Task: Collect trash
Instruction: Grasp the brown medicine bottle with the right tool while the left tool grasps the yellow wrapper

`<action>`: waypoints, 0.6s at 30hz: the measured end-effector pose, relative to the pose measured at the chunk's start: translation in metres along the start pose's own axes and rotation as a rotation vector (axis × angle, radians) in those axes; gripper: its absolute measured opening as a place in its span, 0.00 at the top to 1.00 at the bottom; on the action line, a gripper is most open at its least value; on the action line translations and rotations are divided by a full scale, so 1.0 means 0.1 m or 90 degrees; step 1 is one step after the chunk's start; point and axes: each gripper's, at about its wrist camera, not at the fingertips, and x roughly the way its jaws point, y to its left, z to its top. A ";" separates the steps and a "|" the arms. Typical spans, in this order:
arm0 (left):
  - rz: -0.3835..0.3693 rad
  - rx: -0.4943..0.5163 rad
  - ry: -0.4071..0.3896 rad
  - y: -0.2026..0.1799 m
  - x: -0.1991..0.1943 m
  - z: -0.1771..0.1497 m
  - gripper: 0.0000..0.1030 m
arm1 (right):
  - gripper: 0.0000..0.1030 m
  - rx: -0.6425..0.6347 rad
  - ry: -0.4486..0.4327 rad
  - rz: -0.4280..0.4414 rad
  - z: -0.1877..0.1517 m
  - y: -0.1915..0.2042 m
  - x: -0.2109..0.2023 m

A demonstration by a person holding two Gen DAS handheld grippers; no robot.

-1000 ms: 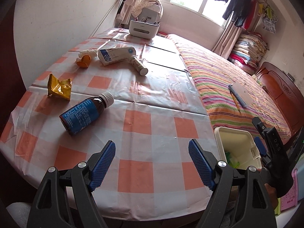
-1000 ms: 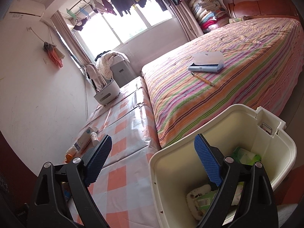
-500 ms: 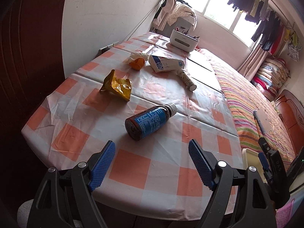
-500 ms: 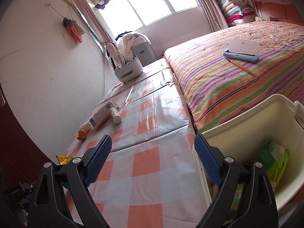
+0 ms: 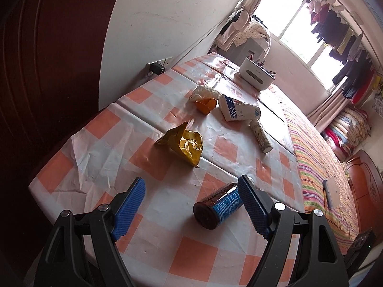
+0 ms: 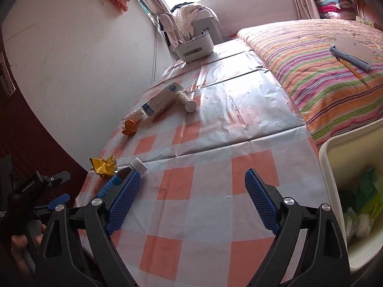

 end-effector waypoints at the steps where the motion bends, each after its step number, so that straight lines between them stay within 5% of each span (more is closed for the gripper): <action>1: 0.001 -0.003 -0.002 0.02 0.04 0.06 0.25 | 0.15 -0.004 0.009 0.004 -0.01 0.06 0.03; 18: 0.031 0.068 0.047 0.10 0.68 0.59 0.25 | 0.15 0.006 0.154 0.028 -0.02 0.75 0.65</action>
